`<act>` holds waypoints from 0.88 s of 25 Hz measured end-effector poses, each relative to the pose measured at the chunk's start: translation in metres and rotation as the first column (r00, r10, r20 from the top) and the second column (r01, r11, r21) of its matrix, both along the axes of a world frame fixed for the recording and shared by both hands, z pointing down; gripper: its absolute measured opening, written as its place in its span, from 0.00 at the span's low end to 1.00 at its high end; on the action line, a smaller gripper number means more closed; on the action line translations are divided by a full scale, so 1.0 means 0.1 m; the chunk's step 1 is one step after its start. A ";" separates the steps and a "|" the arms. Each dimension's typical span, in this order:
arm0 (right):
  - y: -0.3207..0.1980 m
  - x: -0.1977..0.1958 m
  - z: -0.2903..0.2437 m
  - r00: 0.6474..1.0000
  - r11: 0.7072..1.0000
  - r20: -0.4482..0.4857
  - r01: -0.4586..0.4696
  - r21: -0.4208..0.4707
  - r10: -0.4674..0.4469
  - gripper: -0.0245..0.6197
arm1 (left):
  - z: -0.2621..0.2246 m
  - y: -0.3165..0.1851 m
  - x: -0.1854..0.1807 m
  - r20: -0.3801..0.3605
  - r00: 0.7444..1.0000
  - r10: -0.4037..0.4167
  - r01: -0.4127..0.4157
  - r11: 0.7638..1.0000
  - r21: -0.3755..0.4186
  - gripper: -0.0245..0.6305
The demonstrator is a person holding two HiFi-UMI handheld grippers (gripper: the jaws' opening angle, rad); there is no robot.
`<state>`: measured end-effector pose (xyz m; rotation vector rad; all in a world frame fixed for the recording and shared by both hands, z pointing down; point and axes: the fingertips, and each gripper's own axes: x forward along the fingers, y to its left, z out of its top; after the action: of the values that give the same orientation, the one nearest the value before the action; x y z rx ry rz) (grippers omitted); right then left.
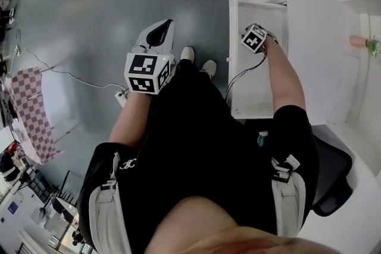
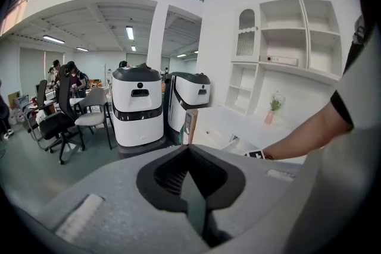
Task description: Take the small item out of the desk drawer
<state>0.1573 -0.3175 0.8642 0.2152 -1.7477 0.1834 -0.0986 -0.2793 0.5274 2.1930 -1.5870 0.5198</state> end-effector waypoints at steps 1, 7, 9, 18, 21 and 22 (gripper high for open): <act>0.02 0.00 -0.03 0.999 0.999 0.011 -0.031 -0.015 0.031 0.24 | -0.02 0.00 0.00 -0.001 1.000 0.007 -0.007 1.000 0.005 0.06; -0.04 -0.04 -0.48 0.976 0.981 0.121 -0.186 0.048 0.180 0.24 | -0.19 -0.09 0.10 -0.029 0.997 0.065 -0.063 0.997 0.044 0.06; -0.08 -0.03 -0.66 0.956 0.963 0.167 -0.256 0.081 0.240 0.23 | -0.24 -0.14 0.17 -0.041 0.995 0.091 -0.089 0.994 0.058 0.06; -0.10 0.01 -1.63 0.777 0.787 0.407 -0.587 0.190 0.481 0.22 | -0.50 -0.29 0.50 -0.092 0.966 0.240 -0.227 0.965 0.130 0.06; -0.08 0.04 -2.01 0.693 0.700 0.492 -0.682 0.210 0.527 0.22 | -0.60 -0.35 0.62 -0.104 0.951 0.292 -0.275 0.949 0.154 0.06; -0.08 0.04 -2.15 0.665 0.671 0.520 -0.710 0.216 0.536 0.22 | -0.64 -0.37 0.66 -0.106 0.944 0.311 -0.292 0.942 0.162 0.06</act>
<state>0.1618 -0.3258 0.6494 1.1996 -2.0606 0.4049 -0.0329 -0.3167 0.4636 2.5433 -1.2613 0.3453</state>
